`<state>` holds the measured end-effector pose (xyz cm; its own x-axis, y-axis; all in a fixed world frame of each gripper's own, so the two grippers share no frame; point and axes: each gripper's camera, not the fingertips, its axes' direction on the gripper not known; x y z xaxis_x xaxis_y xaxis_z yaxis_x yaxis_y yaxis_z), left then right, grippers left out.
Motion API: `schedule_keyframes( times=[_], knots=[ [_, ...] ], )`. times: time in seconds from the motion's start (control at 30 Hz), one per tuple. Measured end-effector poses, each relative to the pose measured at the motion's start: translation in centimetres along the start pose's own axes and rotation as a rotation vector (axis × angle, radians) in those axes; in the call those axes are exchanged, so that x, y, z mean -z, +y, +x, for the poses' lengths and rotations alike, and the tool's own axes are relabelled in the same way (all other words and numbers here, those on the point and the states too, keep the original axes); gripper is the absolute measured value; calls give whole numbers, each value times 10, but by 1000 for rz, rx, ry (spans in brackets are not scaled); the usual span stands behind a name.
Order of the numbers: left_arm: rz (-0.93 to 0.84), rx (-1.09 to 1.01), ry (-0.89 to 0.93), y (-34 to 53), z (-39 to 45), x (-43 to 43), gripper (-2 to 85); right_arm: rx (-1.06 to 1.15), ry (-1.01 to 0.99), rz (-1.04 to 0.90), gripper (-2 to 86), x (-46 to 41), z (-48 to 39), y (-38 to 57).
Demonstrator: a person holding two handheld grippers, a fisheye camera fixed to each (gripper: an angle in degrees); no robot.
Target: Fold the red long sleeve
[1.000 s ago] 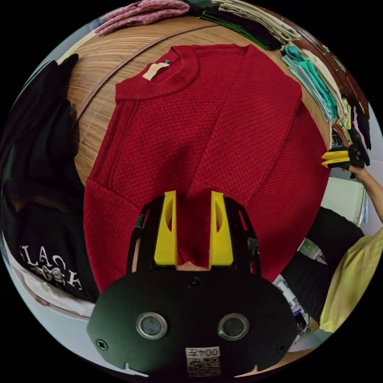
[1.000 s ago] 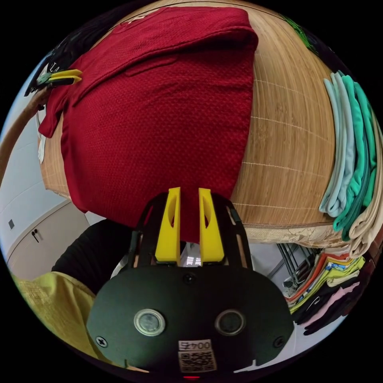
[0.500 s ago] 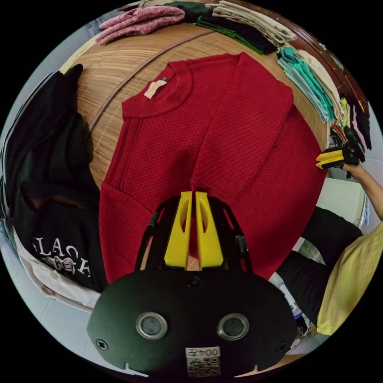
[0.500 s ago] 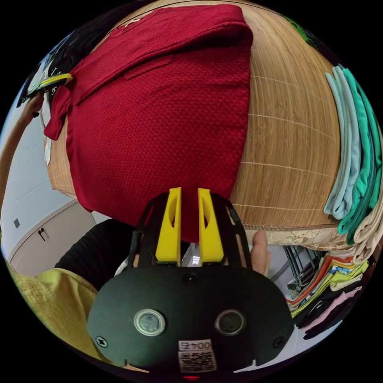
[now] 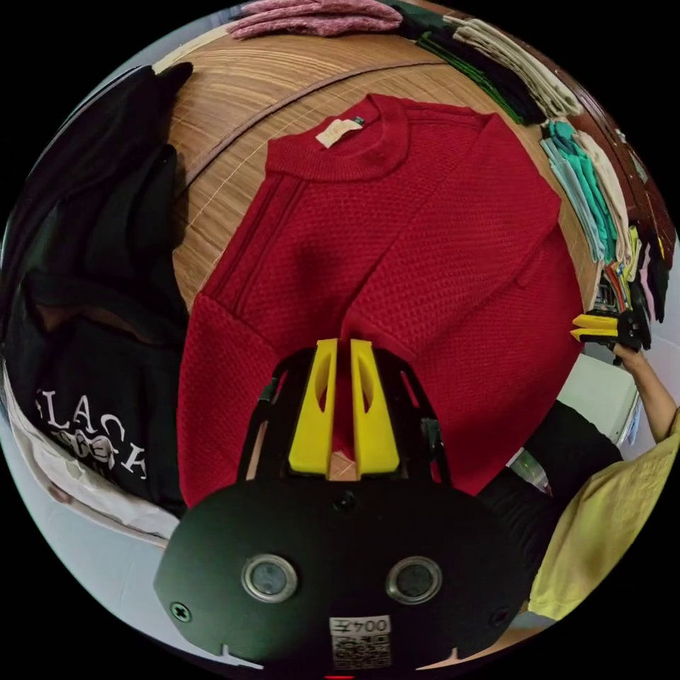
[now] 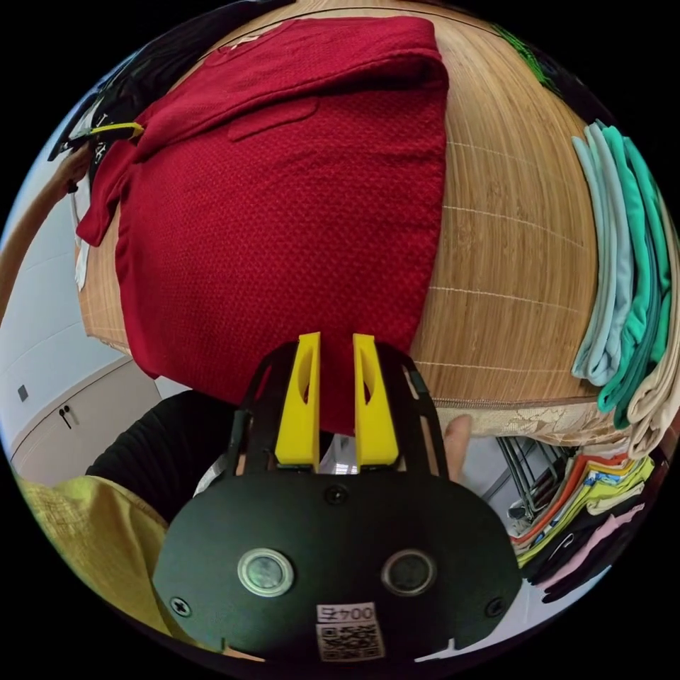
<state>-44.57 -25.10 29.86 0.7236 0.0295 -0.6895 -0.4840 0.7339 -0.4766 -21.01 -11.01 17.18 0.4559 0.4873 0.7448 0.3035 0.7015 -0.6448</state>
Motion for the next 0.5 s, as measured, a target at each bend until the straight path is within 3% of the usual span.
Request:
schedule_keyframes(
  times=[0.2,0.33,0.5],
  knots=[
    [30,138,47,31,-38,27,88,-24,-10,-1,65,6,11,11],
    [145,284,171,86,-64,39,84,-15,-3,1,70,11,17,21],
    [157,175,120,112,-10,14,82,-21,-7,24,73,17,25,38]
  ],
)
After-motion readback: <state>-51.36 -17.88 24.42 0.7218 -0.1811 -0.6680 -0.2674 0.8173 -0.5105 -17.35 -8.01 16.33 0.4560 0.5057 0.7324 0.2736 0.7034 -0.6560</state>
